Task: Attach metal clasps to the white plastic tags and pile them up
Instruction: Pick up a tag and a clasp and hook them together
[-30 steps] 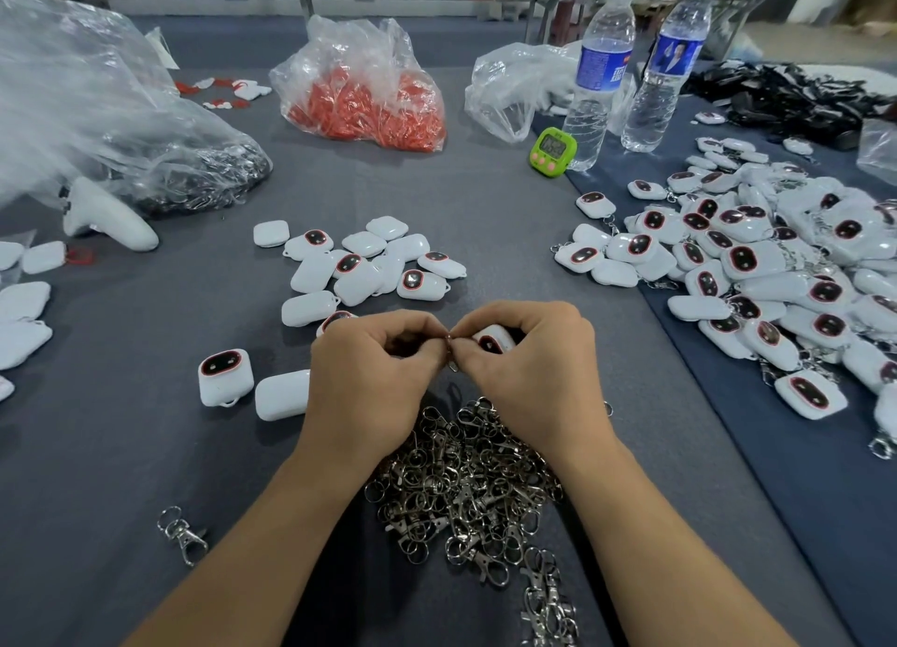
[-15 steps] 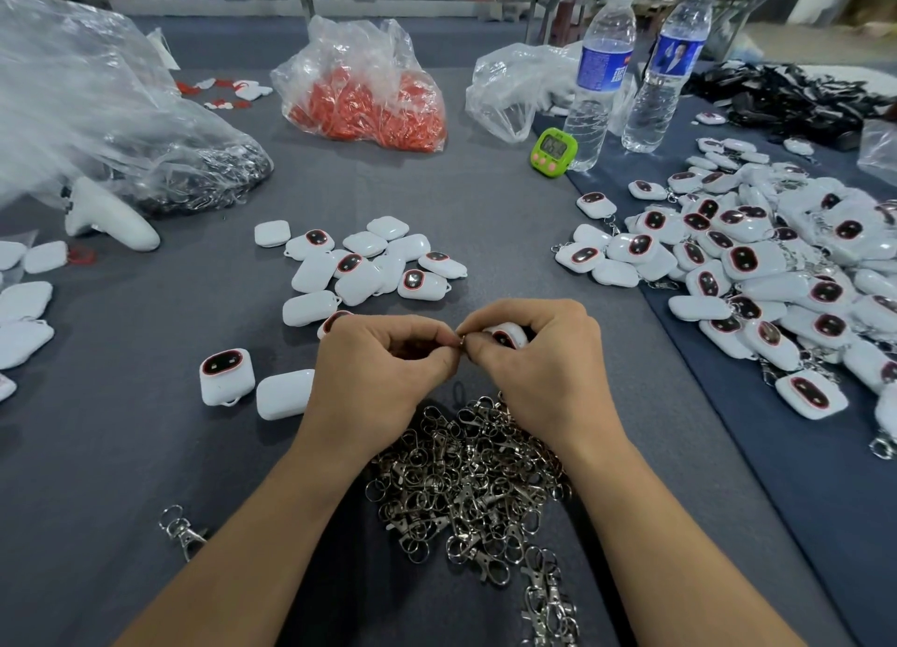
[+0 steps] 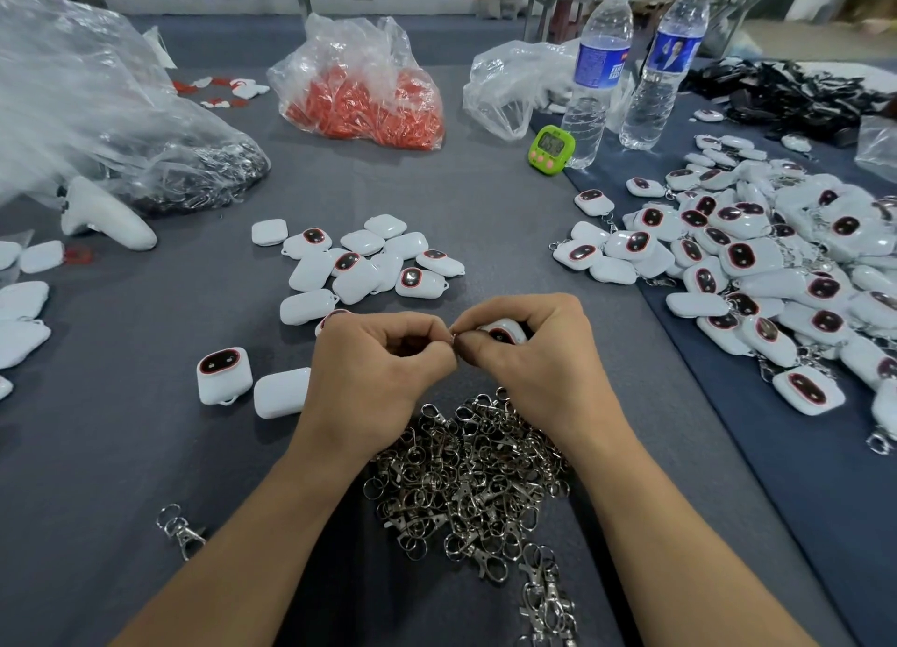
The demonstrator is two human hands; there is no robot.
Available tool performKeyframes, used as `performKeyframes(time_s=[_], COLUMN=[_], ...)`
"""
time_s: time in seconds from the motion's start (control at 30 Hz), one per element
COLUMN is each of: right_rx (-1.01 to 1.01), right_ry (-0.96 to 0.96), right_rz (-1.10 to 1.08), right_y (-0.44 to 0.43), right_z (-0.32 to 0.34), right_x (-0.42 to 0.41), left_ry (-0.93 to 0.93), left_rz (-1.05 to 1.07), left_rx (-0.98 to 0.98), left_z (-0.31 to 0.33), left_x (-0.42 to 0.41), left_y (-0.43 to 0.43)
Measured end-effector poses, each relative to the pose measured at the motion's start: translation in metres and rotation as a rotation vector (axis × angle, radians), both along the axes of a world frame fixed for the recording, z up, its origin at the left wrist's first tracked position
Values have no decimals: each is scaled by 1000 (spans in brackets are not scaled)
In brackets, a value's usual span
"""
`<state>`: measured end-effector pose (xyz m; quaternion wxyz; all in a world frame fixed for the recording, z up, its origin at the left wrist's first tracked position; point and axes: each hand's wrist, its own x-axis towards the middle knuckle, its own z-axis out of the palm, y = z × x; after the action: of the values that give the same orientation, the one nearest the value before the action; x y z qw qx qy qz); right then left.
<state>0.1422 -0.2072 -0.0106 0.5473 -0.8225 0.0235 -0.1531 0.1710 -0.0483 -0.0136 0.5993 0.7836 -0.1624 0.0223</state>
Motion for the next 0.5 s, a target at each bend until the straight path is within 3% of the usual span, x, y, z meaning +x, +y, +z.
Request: performKeyframes(time_s=[0.13,0.23,0.33,0.43,0.5], right_rx=[11,-4,88,292,307], right_ry=[6,51,146,226,235], right_rz=[-22,-94,-116,-36,-11], right_y=[0,1,2,3,3], right_z=[-2,-5,-6,-4,-4], right_x=[1,1,2,3,4], left_ry=[6,-85,-308,-383,-368], left_rz=[52,219,380,291,194], left_rx=[-19,36,374,665,727], left_z=[1,0,-2,-8,-10], left_x=[0,3,8,6,5], left_y=[-1,4,15,13,9])
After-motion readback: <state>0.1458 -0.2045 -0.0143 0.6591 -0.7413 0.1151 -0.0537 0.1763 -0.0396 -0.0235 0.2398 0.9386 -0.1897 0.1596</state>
